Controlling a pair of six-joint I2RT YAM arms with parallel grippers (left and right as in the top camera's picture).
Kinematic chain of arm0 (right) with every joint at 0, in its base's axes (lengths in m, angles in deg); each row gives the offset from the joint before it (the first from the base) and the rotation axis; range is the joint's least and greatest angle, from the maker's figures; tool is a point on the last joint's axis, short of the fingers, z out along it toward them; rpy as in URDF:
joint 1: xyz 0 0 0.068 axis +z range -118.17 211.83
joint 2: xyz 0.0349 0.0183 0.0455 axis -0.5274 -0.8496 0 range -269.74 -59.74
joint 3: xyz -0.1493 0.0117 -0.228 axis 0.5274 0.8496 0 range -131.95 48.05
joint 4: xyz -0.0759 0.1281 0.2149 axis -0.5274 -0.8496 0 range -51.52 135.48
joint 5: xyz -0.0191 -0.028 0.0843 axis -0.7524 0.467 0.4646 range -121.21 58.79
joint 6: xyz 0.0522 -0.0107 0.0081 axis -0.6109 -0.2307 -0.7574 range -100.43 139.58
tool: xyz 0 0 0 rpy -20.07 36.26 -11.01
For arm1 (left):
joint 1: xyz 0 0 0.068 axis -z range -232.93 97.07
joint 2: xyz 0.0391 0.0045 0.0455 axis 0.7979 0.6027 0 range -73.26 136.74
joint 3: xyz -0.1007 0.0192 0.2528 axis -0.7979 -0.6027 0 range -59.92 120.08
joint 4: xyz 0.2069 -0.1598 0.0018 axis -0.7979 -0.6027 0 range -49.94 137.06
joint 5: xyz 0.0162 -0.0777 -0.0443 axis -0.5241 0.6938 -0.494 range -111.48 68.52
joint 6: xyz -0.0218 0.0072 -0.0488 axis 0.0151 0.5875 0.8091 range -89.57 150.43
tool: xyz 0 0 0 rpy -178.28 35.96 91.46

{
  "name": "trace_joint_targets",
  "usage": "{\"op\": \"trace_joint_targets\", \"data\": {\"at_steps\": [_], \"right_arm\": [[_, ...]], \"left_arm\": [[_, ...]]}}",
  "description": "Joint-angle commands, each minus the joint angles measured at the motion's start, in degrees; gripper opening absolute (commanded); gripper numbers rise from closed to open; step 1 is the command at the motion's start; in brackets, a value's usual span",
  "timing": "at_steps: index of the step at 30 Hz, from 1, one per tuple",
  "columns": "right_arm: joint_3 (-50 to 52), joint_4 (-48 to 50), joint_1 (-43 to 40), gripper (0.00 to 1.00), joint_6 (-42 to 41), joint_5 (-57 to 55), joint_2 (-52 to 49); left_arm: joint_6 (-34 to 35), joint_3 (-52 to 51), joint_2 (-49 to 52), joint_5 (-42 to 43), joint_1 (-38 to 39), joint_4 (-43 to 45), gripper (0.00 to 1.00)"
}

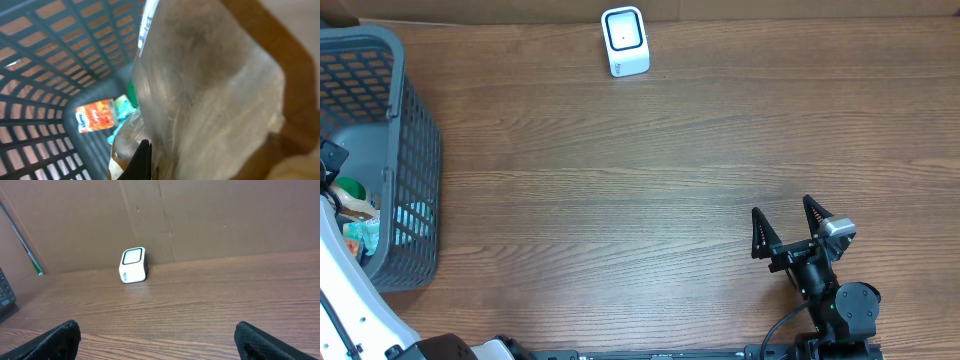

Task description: Scan the item barcode

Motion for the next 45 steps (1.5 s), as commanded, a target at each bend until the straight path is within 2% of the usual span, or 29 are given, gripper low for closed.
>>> {"op": "trace_joint_targets", "data": {"at_steps": [1,7,10,14,19,24,27,34,35,39,42,43,45], "right_arm": [[0.6,0.3,0.2,1.0,0.2,-0.5,0.7],[0.6,0.3,0.2,1.0,0.2,-0.5,0.7],[0.6,0.3,0.2,1.0,0.2,-0.5,0.7],[0.6,0.3,0.2,1.0,0.2,-0.5,0.7],[0.6,0.3,0.2,1.0,0.2,-0.5,0.7],[0.6,0.3,0.2,1.0,0.2,-0.5,0.7],[0.6,0.3,0.2,1.0,0.2,-0.5,0.7],[0.6,0.3,0.2,1.0,0.2,-0.5,0.7],[0.6,0.3,0.2,1.0,0.2,-0.5,0.7],[0.6,0.3,0.2,1.0,0.2,-0.5,0.7],[0.6,0.3,0.2,1.0,0.2,-0.5,0.7],[0.6,0.3,0.2,1.0,0.2,-0.5,0.7],[0.6,0.3,0.2,1.0,0.2,-0.5,0.7]], "left_arm": [[-2.9,0.8,-2.1,4.9,-0.1,0.8,0.04],[-4.3,2.3,-8.1,10.9,2.1,4.7,0.04],[-4.4,4.9,-12.1,11.2,5.7,6.0,0.04],[-7.1,8.3,-17.3,10.2,13.4,6.7,0.04],[-7.3,8.7,-22.3,7.4,25.5,4.2,0.04],[-7.3,7.3,-20.5,6.6,37.0,-3.9,0.04],[-7.3,5.8,-17.4,1.5,41.6,-5.9,0.04],[-7.1,5.6,-12.6,-1.7,41.4,-3.4,0.04],[-7.1,5.6,-12.7,-1.7,40.6,-2.6,0.11],[-7.1,6.1,-13.5,-1.7,35.5,0.0,0.53],[-6.8,6.1,-13.9,-1.1,29.1,1.3,0.65],[-6.4,6.1,-13.8,0.3,23.8,1.7,0.71],[-5.9,6.0,-13.3,3.7,17.4,1.8,0.74]]}}
